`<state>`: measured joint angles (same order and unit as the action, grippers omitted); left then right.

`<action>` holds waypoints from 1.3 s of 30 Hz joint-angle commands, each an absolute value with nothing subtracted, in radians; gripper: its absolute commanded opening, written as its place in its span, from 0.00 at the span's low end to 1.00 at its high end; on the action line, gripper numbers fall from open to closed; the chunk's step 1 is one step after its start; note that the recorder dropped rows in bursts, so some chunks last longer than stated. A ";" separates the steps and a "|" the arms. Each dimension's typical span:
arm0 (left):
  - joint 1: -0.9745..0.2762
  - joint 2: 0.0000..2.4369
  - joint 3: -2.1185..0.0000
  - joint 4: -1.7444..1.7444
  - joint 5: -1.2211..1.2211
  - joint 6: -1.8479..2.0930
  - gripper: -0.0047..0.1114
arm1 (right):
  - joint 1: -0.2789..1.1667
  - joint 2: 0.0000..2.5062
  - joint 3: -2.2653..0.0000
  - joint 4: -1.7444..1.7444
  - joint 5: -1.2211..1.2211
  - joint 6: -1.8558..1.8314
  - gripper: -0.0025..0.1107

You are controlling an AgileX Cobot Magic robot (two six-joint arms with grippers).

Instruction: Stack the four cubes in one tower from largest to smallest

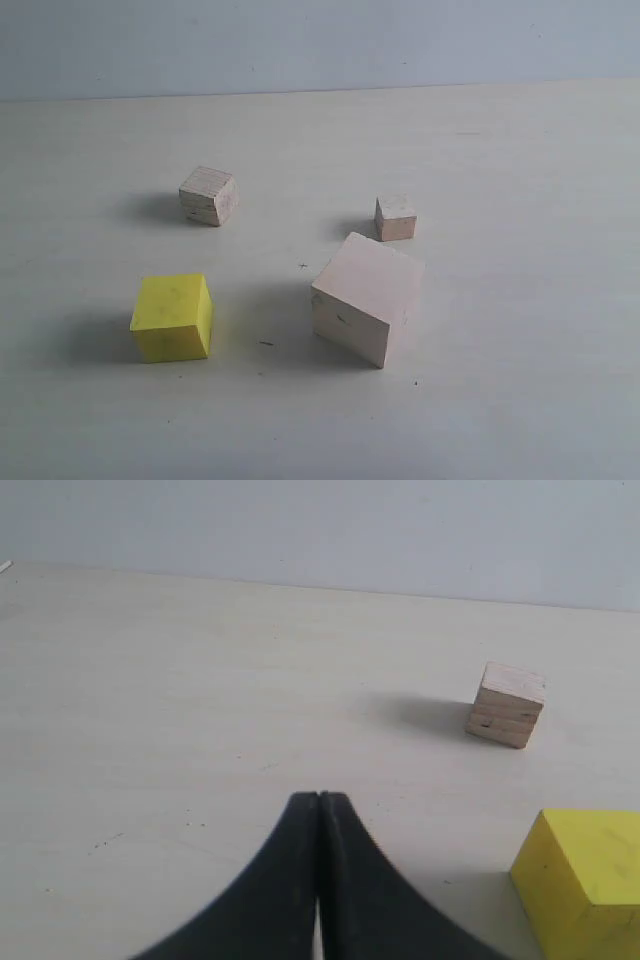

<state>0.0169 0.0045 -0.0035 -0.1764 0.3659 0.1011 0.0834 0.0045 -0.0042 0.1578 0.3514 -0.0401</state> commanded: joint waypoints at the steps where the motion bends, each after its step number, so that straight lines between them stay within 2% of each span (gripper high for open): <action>1: 0.019 0.000 0.000 -0.187 0.362 0.105 0.04 | 0.087 0.000 0.000 0.157 0.346 -0.041 0.02; 17: 0.019 0.000 0.000 -0.187 0.362 0.105 0.04 | 0.087 0.000 0.000 0.157 0.334 -0.041 0.02; 26: 0.019 0.000 0.000 -0.187 0.362 0.105 0.04 | 0.087 0.000 0.000 0.210 -0.130 -0.028 0.02; 35: 0.019 0.000 0.000 -0.187 0.362 0.105 0.04 | 0.087 0.000 0.000 0.210 -0.458 -0.010 0.02; 39: 0.019 0.000 0.000 -0.187 0.362 0.105 0.04 | 0.087 0.000 -0.067 0.210 -0.359 0.051 0.02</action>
